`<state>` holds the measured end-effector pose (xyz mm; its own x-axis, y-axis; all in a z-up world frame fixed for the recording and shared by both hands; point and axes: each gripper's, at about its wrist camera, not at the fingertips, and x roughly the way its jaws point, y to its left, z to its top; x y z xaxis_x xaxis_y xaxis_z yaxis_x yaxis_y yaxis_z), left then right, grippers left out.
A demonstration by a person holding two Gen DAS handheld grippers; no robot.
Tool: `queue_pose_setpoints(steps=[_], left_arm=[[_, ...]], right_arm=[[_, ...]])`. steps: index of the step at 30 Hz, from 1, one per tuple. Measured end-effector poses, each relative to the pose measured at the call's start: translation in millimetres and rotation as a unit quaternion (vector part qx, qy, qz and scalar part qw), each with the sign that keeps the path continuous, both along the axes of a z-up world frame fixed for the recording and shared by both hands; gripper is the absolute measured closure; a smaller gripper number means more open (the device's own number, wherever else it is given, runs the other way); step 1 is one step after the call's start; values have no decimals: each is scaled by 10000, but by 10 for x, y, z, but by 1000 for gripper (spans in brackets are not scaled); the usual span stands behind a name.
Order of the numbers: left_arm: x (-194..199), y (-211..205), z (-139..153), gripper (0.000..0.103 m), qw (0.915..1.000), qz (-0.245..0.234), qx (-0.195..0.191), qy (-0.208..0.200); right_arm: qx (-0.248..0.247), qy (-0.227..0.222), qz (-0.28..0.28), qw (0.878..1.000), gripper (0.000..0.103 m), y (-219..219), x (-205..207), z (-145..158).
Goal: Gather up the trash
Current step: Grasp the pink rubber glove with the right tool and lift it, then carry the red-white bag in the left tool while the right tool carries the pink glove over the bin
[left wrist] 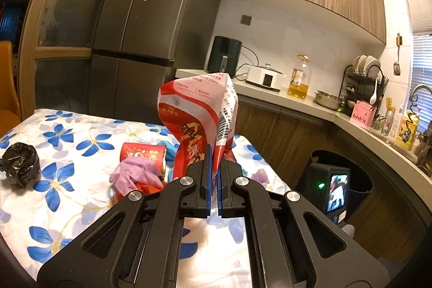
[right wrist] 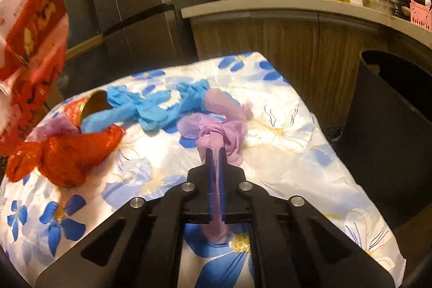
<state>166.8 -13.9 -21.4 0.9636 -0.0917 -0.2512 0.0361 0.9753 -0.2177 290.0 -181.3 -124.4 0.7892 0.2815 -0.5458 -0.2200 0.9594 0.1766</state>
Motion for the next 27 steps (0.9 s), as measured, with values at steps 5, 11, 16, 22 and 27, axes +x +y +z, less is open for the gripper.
queue_pose_setpoints(steps=[5,11,16,22,27], left_arm=[[-65,-10,14,101,10000,25,66,9],[-112,-90,63,101,10000,-22,95,-21],[-143,-197,90,101,9998,-125,159,-45],[-140,-393,116,101,9992,-303,259,-43],[-108,-612,161,101,9981,-503,334,-85]], right_arm=[[209,-400,-66,9990,101,-104,-266,221],[344,-750,-134,9965,101,-266,-578,466],[427,-999,-292,9937,101,-468,-772,660],[474,-1231,-512,9899,101,-724,-946,830],[475,-1391,-755,9863,101,-950,-1049,936]])
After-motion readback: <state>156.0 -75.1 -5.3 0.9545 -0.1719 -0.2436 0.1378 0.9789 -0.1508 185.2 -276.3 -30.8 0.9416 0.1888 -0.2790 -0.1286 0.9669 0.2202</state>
